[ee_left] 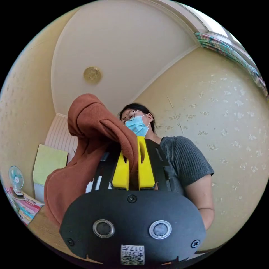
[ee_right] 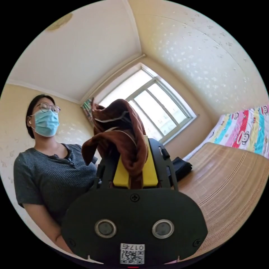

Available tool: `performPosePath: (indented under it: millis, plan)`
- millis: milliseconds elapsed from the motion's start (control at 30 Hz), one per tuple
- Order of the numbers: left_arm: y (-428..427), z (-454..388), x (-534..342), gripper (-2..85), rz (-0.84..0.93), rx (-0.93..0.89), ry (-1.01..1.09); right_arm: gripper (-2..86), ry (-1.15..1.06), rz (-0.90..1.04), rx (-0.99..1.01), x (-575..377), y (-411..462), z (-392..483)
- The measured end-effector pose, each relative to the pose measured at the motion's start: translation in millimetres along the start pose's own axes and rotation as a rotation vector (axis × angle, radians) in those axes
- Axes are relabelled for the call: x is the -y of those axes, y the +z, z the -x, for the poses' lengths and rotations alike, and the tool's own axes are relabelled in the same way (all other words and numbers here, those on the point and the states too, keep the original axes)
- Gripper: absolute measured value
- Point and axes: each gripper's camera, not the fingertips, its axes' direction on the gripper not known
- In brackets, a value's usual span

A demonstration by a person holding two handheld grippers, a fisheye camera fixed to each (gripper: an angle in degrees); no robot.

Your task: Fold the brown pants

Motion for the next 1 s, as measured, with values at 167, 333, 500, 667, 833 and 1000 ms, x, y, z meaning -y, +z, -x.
performPosePath:
  millis: [167,333,500,667,833,1000]
  plan:
    - [46.4,-23.9,-23.8,3.6,0.319,0.441,-0.108,6.6,-0.133,-0.043,-0.255,55.0,-12.7,57.2]
    - [111.8,-22.8,-59.8,4.7,0.605,0.796,-0.115,6.5,-0.330,-0.070,-0.605,104.6,4.3,138.7]
    - [146.5,8.0,-97.0,8.5,0.614,0.736,-0.163,6.6,-0.406,-0.185,-0.542,134.0,18.8,177.9]
    - [148.2,48.5,-132.6,6.4,0.446,0.752,-0.288,6.7,-0.430,-0.220,-0.539,158.6,33.3,207.5]
    - [141.8,44.1,-134.4,1.7,0.282,1.040,-0.207,7.4,-0.351,-0.224,-0.707,169.6,19.9,223.3]
    - [170.3,59.9,-97.7,0.6,0.391,1.236,-0.120,7.8,-0.065,-0.021,-0.646,151.7,5.1,177.9]
